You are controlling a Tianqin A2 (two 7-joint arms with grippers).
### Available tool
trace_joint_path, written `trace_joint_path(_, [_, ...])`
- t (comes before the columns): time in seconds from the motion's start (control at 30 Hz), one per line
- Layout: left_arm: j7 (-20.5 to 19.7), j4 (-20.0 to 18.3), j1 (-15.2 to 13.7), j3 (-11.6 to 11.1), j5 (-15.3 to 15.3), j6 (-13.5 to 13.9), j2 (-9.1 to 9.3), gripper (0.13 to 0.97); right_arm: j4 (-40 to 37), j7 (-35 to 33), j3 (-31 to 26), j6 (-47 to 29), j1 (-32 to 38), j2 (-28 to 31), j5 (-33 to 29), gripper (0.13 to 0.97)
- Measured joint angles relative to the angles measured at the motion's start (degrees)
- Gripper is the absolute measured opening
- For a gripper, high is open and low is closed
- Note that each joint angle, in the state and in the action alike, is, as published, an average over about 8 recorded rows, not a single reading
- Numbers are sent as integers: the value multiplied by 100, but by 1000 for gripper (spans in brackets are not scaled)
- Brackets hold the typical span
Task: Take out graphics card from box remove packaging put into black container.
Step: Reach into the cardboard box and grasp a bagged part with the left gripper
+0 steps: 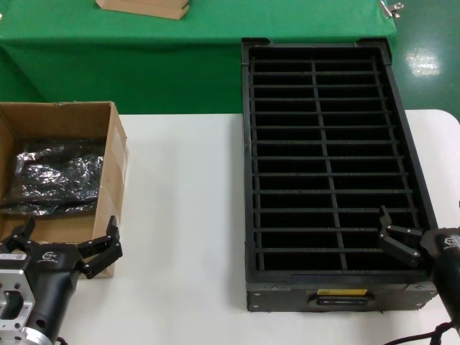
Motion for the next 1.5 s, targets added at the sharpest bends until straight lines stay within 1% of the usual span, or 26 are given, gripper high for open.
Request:
trace_joint_path(1.13, [5,-27,9,-10,6,2,-4,966,0,0,0,0,0,0,0,966])
trace_joint_path(1.23, [25,-148,47,-73,19,26,-19,966,0,0,0,0,0,0,0,966])
trace_joint_path(1.33, [49,-373,114,-195,26,73,-59,966,0,0,0,0,0,0,0,966])
trace_joint_path(1.4, [48,-559,166,-292,14,99,-109,966,0,0,0,0,0,0,0,966])
trace_joint_path(1.5, [6,-835,240,-410,-39,85,-235,966,0,0,0,0,0,0,0,966])
